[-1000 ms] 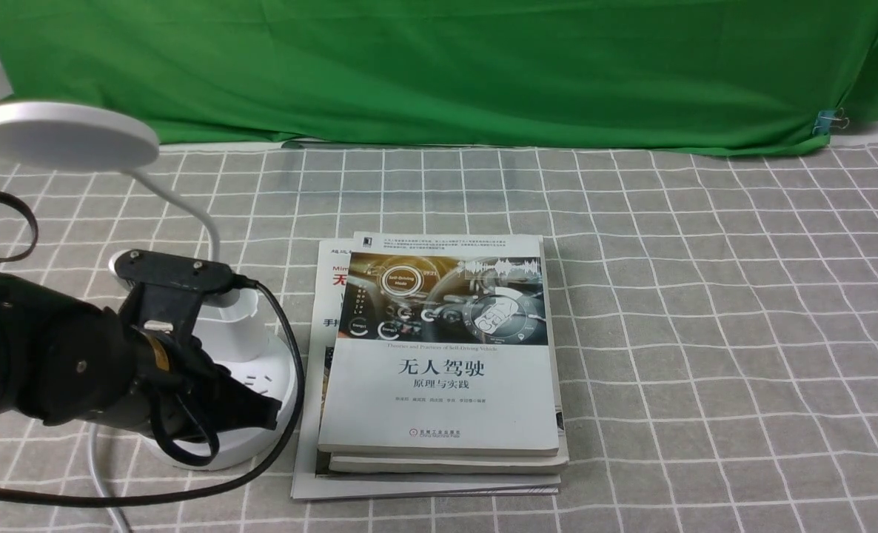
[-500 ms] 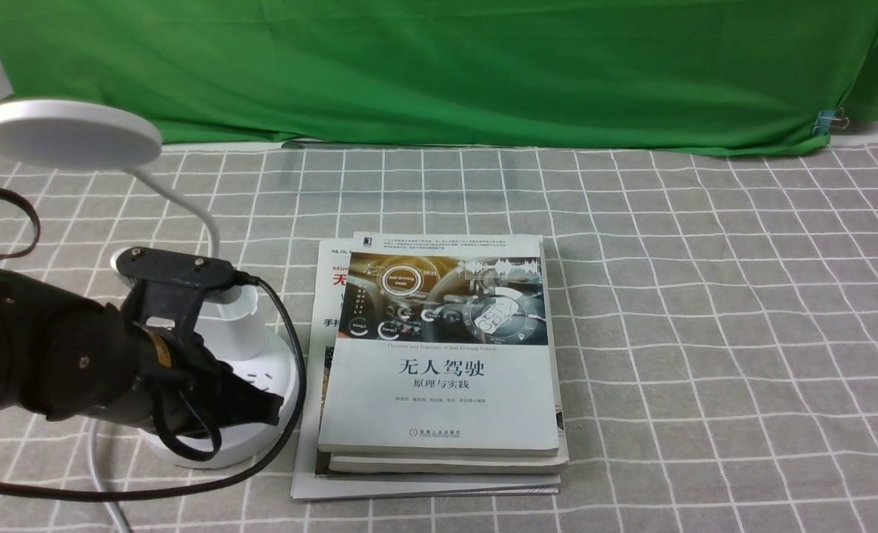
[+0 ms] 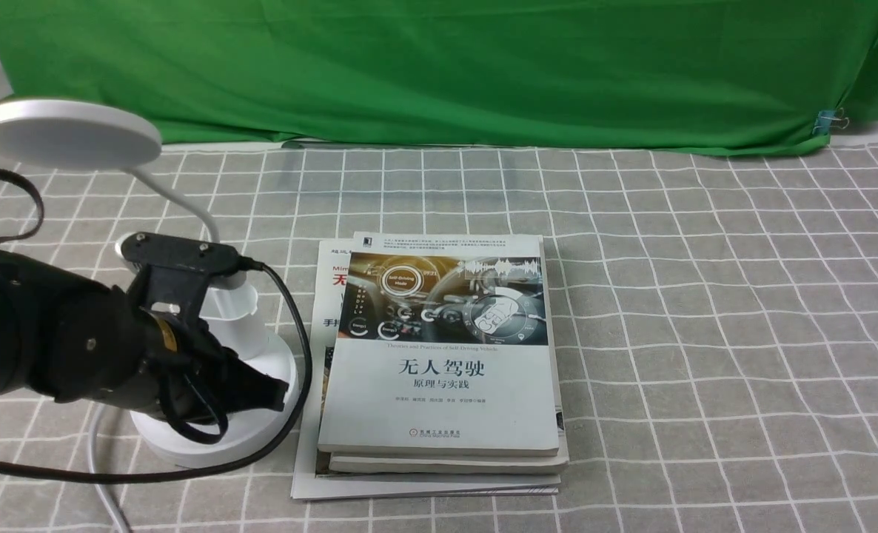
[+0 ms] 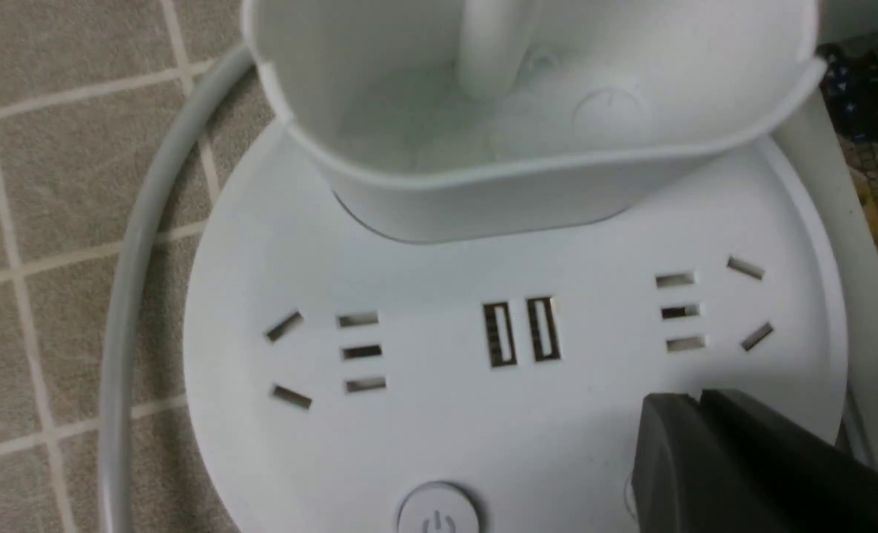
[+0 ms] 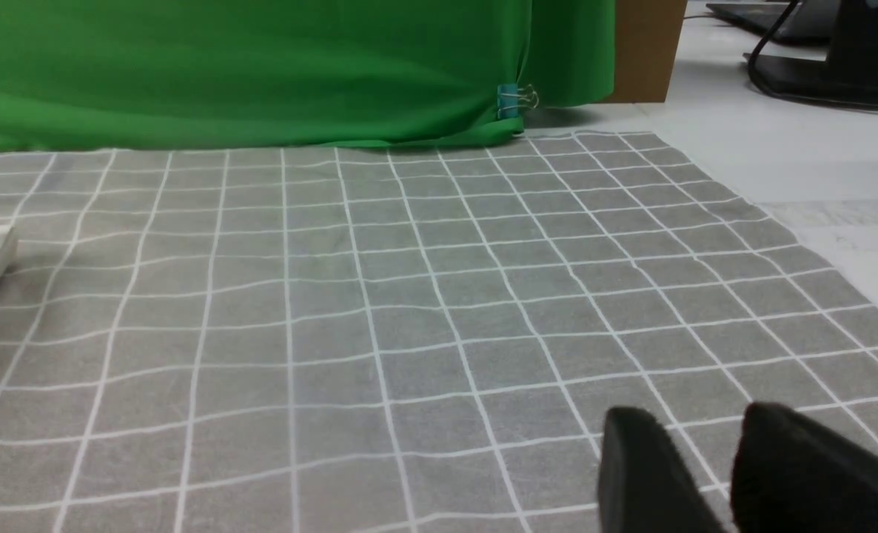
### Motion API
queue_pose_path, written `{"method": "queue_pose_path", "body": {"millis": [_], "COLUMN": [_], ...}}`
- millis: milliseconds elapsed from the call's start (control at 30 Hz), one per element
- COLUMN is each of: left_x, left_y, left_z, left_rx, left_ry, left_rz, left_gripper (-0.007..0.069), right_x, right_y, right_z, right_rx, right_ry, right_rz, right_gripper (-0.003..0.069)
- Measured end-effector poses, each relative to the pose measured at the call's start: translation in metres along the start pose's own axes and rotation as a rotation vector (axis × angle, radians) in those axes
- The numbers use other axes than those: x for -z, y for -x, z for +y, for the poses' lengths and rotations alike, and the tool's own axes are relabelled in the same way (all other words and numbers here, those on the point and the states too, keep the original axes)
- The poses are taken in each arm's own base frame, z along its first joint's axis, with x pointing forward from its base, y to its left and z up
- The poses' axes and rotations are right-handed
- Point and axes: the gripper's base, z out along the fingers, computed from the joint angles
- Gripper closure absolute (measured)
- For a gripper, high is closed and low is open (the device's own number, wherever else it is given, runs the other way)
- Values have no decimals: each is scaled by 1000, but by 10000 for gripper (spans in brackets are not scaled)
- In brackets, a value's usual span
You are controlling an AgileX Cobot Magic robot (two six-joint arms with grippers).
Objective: Turn on the desk lamp on the grey coffee tablecloth with your hand.
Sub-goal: 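Press the power button on the lamp base to turn the lamp on with the left gripper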
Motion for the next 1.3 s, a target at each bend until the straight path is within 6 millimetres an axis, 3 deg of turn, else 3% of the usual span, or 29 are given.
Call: {"method": "queue_pose_path", "body": {"millis": [633,1033,1300], "left_x": [-8,9,10], "left_y": [-2,-9,-9], "left_z": [0,1,1], "left_rx": [8,13,16], "left_ry": [-4,6,6], "left_rz": [5,14,9], "left_gripper": [620,620,620], "right_x": [0,0,0], "right_y": [0,0,0], "right_z": [0,0,0], "right_rx": [0,0,1], "right_ry": [0,0,0], "right_rz": [0,0,0], "right_gripper": [414,414,414]}}
